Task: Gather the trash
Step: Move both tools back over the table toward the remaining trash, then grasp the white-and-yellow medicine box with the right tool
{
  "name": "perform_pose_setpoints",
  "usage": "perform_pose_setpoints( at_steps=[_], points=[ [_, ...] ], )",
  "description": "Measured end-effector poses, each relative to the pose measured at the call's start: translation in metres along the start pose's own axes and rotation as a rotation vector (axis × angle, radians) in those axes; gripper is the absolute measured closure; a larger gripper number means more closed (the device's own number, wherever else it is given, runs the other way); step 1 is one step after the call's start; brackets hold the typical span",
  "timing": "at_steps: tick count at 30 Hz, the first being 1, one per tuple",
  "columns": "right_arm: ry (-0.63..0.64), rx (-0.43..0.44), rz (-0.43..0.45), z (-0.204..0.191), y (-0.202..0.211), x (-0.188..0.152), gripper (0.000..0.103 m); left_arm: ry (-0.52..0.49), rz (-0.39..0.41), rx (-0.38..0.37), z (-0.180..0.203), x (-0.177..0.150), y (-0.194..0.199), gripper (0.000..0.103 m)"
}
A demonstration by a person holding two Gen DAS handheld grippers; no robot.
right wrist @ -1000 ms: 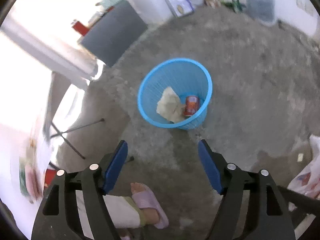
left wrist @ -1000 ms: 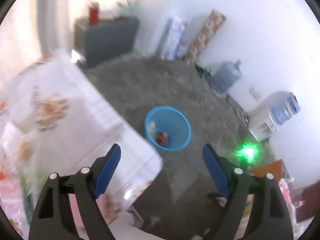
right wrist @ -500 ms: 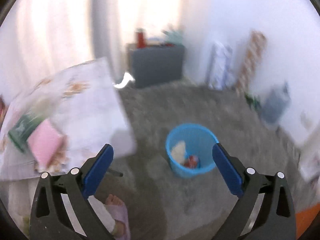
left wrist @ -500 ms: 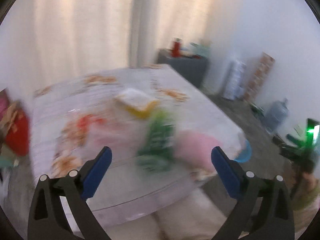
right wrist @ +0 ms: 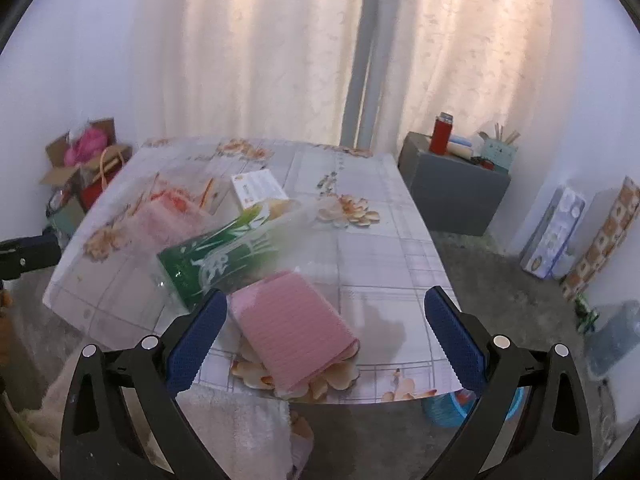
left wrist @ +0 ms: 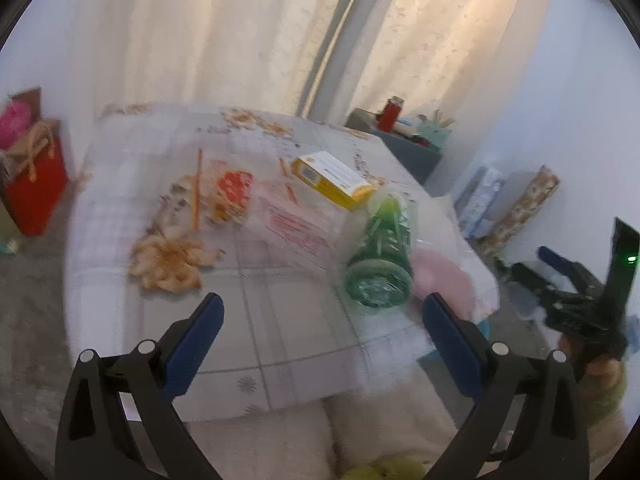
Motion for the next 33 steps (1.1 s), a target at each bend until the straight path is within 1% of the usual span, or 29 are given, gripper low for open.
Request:
perform_pose_setpoints(
  at_steps=[5,10,14,16,19,21,23,25,27,29,31,33],
  points=[
    [0.002,0.007,-0.062,-0.009,-0.007,-0.003,0.008,0.030,-0.032,-0.101,0.001,-0.008,-0.002,0.006],
    [-0.056,0.056,-0.112,-0.010,-0.020,-0.004,0.008,0.017,-0.043,-0.119,0.000,-0.008,-0.007,0.006],
    [-0.088,0.070,-0.129,-0.007,-0.029,-0.004,0.008,0.055,-0.072,-0.147,-0.006,-0.010,-0.012,0.006],
    [-0.125,0.094,-0.112,-0.005,-0.027,-0.001,0.008,0.076,-0.070,-0.130,-0.013,-0.009,-0.016,0.006],
    [-0.176,0.139,-0.075,-0.002,-0.022,0.007,0.008,0.090,-0.058,-0.084,-0.026,-0.002,-0.020,0.006],
    [-0.188,0.183,-0.045,-0.004,-0.019,0.017,0.008,0.097,-0.046,-0.055,-0.034,0.007,-0.021,0.006],
    [-0.168,0.232,-0.007,-0.010,-0.016,0.033,0.008,0.096,-0.030,-0.017,-0.043,0.022,-0.024,0.006],
    [-0.122,0.300,0.019,-0.022,-0.014,0.050,0.008,0.095,-0.011,0.021,-0.051,0.037,-0.027,0.006],
    [-0.046,0.355,0.049,-0.039,-0.012,0.071,0.008,0.110,0.006,0.063,-0.063,0.058,-0.034,0.006],
    [0.058,0.420,0.056,-0.063,-0.015,0.094,0.008,0.137,0.012,0.093,-0.074,0.077,-0.042,0.006],
    [0.121,0.460,0.060,-0.080,-0.019,0.109,0.008,0.178,0.021,0.104,-0.086,0.096,-0.050,0.010],
    [0.158,0.510,0.051,-0.095,-0.028,0.124,0.008,0.214,0.022,0.111,-0.093,0.108,-0.055,0.012]
  ],
)
Point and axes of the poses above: each gripper's, at about its wrist camera, not at the fingertips, and y roughly against the way its jaws point, z to its right, x to its top, the point moved 7 cm from there along -y, roughly the way its jaws point, and after that the axes turned 13 degrees about y, right-handed, at the moved point
